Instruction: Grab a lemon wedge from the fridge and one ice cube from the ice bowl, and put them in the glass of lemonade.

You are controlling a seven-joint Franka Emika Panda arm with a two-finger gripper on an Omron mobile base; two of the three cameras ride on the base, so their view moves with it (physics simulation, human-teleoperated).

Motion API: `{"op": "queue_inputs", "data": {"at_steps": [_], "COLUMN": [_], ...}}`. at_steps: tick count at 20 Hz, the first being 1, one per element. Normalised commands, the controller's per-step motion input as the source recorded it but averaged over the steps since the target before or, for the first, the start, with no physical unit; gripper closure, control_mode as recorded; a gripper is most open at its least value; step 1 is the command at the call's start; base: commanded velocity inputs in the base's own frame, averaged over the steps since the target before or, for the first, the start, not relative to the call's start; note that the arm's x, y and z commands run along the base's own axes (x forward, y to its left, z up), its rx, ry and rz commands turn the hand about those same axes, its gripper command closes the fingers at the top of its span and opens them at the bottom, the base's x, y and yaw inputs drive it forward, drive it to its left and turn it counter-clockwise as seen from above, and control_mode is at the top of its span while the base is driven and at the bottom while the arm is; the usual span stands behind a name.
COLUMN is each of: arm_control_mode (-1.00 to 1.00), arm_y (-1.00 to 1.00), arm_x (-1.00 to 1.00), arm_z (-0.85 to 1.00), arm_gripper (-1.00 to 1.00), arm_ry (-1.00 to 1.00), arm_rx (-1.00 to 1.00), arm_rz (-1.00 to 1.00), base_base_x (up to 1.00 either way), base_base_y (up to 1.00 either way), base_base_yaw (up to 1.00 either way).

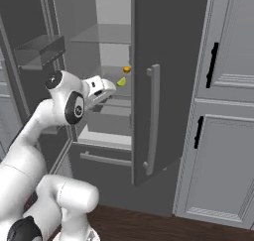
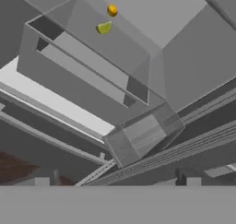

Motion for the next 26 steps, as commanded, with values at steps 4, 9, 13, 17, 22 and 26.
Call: {"op": "queue_inputs", "data": {"at_steps": [4,9,13,17,22,26], "arm_control_mode": [-1.0,-1.0,-1.0,-1.0,-1.0,-1.0], "arm_y": [-0.01,-0.19,-0.49,-0.98,-1.0,-1.0], "arm_x": [0.92,1.0,0.97,0.41,-0.13,-0.46], "arm_z": [-0.31,-0.15,-0.31,-0.47,-0.41,-0.23], "arm_gripper": [-1.0,-1.0,-1.0,-1.0,-1.0,-1.0], "arm_ry": [0.24,0.17,0.15,0.07,0.01,0.0], "arm_rx": [-0.15,-0.07,-0.06,-0.02,0.0,0.0], "arm_rz": [0.0,0.0,-0.02,-0.15,-0.26,-0.27], "base_base_x": [0.0,0.0,0.0,0.0,0.0,0.0], "base_base_y": [0.0,0.0,0.0,0.0,0.0,0.0], "base_base_yaw": [0.0,0.0,0.0,0.0,0.0,0.0]}}
